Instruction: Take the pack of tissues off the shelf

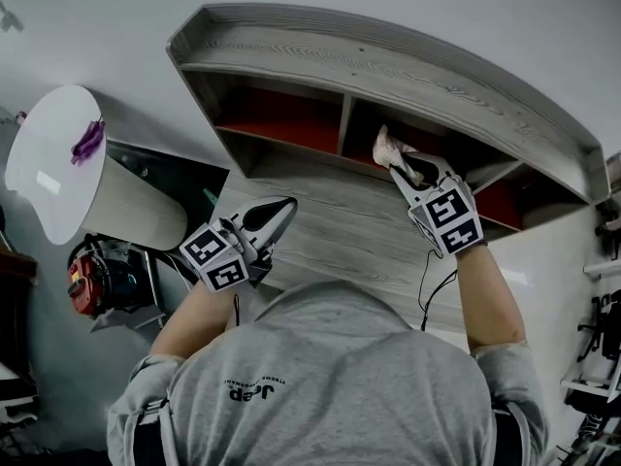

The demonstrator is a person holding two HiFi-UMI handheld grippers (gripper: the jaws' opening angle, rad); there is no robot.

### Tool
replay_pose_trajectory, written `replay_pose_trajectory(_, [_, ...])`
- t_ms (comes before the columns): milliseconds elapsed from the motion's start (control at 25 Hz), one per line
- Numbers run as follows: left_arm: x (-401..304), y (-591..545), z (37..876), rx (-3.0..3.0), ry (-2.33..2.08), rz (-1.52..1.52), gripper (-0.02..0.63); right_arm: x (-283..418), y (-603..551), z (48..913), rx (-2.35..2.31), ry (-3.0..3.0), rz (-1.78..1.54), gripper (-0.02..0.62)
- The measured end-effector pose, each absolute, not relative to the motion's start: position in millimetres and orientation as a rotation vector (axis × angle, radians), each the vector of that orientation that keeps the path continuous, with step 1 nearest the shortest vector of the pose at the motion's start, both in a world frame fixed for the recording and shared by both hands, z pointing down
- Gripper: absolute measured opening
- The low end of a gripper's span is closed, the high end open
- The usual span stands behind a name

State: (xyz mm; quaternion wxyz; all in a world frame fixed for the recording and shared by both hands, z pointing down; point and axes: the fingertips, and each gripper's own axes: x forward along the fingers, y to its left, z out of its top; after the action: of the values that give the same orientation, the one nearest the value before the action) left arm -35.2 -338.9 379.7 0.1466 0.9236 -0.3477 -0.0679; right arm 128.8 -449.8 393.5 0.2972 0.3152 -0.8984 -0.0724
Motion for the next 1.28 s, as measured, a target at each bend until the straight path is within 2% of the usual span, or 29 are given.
replay_pose_trajectory(1280, [-193, -257, 420, 2.368, -1.56, -0.233, 0.029, -75, -370, 429, 0.25, -2.519, -0.305, 0.126])
